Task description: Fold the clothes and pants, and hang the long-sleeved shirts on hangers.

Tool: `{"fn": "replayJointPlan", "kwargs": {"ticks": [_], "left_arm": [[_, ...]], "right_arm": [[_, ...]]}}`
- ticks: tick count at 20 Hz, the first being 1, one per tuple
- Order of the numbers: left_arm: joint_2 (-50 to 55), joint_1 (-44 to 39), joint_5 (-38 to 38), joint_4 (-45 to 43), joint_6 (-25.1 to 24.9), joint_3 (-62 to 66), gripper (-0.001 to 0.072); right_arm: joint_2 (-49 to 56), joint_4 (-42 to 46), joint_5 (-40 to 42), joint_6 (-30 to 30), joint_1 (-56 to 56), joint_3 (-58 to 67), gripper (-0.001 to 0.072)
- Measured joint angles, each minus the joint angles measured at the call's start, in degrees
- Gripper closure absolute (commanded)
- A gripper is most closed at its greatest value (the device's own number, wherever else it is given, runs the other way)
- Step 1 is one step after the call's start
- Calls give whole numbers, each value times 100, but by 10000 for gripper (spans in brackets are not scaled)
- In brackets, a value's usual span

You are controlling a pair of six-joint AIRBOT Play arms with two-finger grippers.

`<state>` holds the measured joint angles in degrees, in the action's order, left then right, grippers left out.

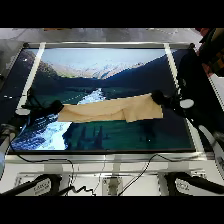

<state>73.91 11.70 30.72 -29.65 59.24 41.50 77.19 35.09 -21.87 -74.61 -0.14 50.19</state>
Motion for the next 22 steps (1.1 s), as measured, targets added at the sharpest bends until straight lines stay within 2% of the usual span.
{"fn": "replayJointPlan", "kwargs": {"ticks": [1,2,3,4,5,7,10,14,18,20,21,22], "left_arm": [[96,-7,-76,81,-11,20,625],[166,-13,-133,149,-92,48,375],[214,-17,-184,199,-173,76,32],[251,-17,-203,238,-269,103,7],[275,-17,-216,262,-339,127,6],[299,22,-114,153,-435,186,8],[254,310,319,-455,-466,341,12],[247,935,1432,-1200,-269,503,12],[570,1137,2396,-1495,-238,549,9],[826,1040,2612,-1390,-348,560,11],[949,946,2677,-1189,-476,570,29],[1067,841,2684,-955,-621,575,108]], "right_arm": [[247,0,83,-2,9,188,653],[435,9,144,-22,15,332,454],[579,44,212,-22,22,455,178],[678,96,236,-24,26,535,29],[754,157,227,-24,31,599,20],[848,341,162,-24,31,675,21],[911,761,-179,-31,33,750,21],[940,1266,-920,-35,37,988,22],[953,1443,-1554,-35,70,1272,23],[953,1482,-1801,-20,131,1364,70],[960,1526,-1917,-13,188,1390,97],[970,1567,-2009,0,264,1414,106]]}}
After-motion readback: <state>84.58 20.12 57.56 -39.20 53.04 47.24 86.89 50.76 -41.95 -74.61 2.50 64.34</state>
